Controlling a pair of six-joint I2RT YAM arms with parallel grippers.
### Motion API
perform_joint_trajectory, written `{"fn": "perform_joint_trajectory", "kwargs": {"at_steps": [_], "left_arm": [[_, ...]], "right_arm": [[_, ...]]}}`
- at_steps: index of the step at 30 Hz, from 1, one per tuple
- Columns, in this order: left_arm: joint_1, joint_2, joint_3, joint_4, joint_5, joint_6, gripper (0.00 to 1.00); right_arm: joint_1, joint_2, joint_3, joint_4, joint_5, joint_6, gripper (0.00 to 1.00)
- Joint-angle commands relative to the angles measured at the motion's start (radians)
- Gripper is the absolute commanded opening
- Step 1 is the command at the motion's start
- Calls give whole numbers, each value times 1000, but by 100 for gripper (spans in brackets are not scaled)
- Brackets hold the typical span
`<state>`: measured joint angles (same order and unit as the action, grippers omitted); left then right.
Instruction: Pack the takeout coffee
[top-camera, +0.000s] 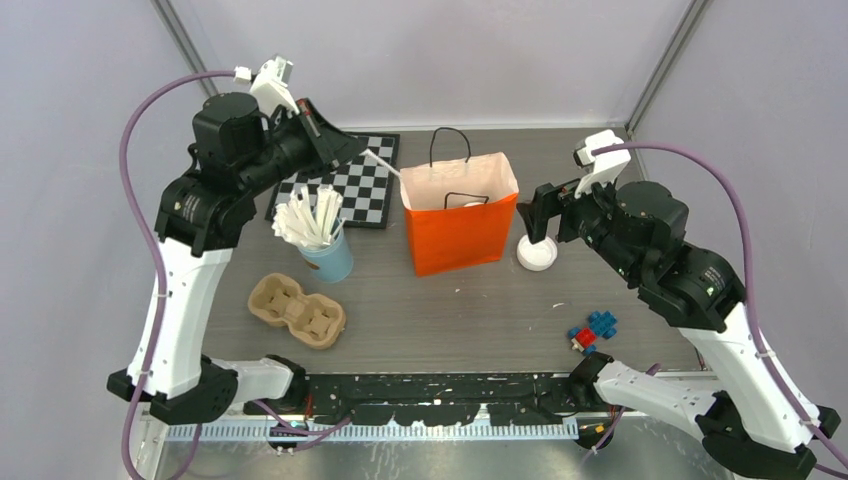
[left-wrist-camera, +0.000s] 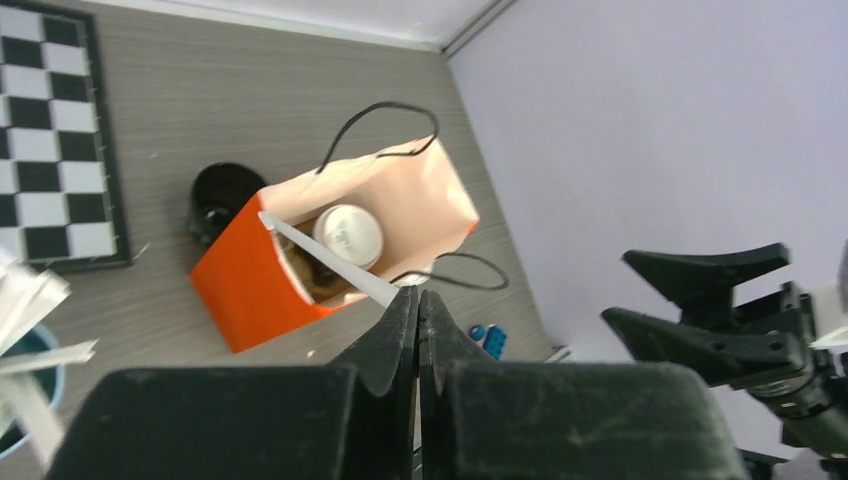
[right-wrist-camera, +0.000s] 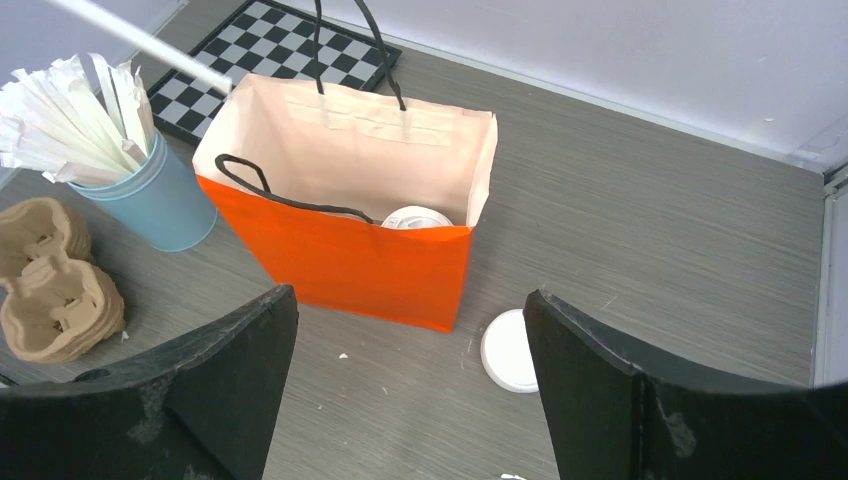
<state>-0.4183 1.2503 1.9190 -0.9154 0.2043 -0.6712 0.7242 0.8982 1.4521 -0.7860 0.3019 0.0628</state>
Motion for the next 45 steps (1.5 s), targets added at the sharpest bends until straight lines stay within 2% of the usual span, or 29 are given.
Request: {"fn": "perform_joint_trajectory", "kwargs": {"at_steps": [1,6,13,21,26,37,40,41,44,45], "left_arm": [[4,21,18,207,112,-85,0],[3,22,-81,324,152,-176,0],[0,37,-149,357,182,-197,0],[-55,89,-281,493,182,-207,0],[-79,138,-365,633,193,-255,0],[-103,240,-454,786,208,-242,0],[-101,255,-449,764,215,-212,0],[-99,255,-434,727,208,-185,4],[-77,237,-376,575,168,-100,40],[-65,230,-359,532,159,-75,49]], "right_arm": [[-2,-18,45,8,16,31,87],[-3,-15,53,2,16,30,88],[-3,-22,45,0,9,35,87],[-2,-29,43,-14,19,29,87],[-3,-52,23,-20,20,47,87],[-3,-58,17,-31,36,47,87],[-2,-49,19,-32,35,43,87],[-3,-44,19,-33,36,41,87],[-3,-33,14,-46,38,44,87],[-2,-23,13,-60,45,52,87]]}}
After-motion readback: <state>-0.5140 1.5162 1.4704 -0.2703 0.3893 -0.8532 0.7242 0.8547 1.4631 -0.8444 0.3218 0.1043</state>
